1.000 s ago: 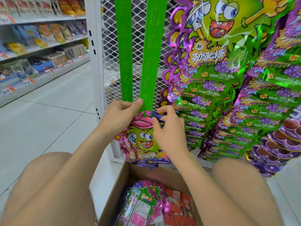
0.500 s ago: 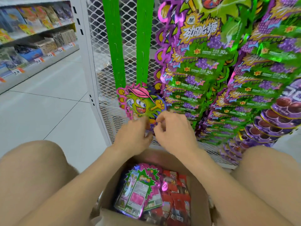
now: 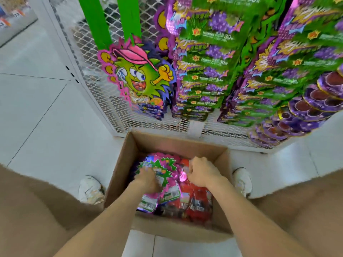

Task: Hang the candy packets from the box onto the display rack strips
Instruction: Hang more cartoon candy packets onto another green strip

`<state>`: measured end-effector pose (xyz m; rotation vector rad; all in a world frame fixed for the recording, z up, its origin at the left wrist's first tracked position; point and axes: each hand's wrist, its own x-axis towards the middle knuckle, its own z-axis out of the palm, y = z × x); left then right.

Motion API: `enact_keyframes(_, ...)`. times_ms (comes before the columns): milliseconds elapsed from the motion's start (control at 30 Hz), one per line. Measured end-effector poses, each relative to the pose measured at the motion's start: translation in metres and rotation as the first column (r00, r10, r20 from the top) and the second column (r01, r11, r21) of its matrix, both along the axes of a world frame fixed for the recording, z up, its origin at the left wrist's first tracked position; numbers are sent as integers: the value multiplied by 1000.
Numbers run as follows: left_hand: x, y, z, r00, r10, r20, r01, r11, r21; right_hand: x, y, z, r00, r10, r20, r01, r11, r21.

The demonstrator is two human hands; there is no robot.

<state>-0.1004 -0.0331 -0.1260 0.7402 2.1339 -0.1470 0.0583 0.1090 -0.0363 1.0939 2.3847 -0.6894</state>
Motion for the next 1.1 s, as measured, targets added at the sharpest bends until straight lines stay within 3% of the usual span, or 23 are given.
enact_keyframes(200, 29, -1, -45, 973, -129, -194, 133, 991, 11, -1, 15, -23, 991, 97, 88, -93, 995, -42)
enact_keyframes(367, 16, 15, -16, 993, -116, 21, 106, 955, 279, -2, 22, -23, 989, 96, 115, -89, 994, -71)
enact_keyframes(467, 7, 31, 23, 988, -67, 137, 3, 907, 420, 3, 27, -17, 997, -9, 82, 14, 998, -55)
enact_keyframes(600, -15, 39, 69, 948, -127, 291, -47, 850, 524, 10, 36, -5, 971, -226, -80, 212, 966, -151)
enact_keyframes(700, -27, 31, 98, 931, -55, 360, -176, 797, 578, 10, 45, 5, 923, -359, -138, 321, 917, -235)
enact_keyframes(867, -35, 17, 135, 900, 80, 428, -342, 739, 580, 7, 44, 35, 746, -598, -293, 413, 761, -501)
enact_keyframes(1000, -52, 16, 167, 894, 178, 411, -408, 704, 582, -10, 31, 81, 625, -542, -562, 308, 833, -460)
enact_keyframes(1100, -66, 23, 216, 926, 258, 275, -377, 616, 692, -26, 20, 122, 609, -280, -742, 197, 960, -200)
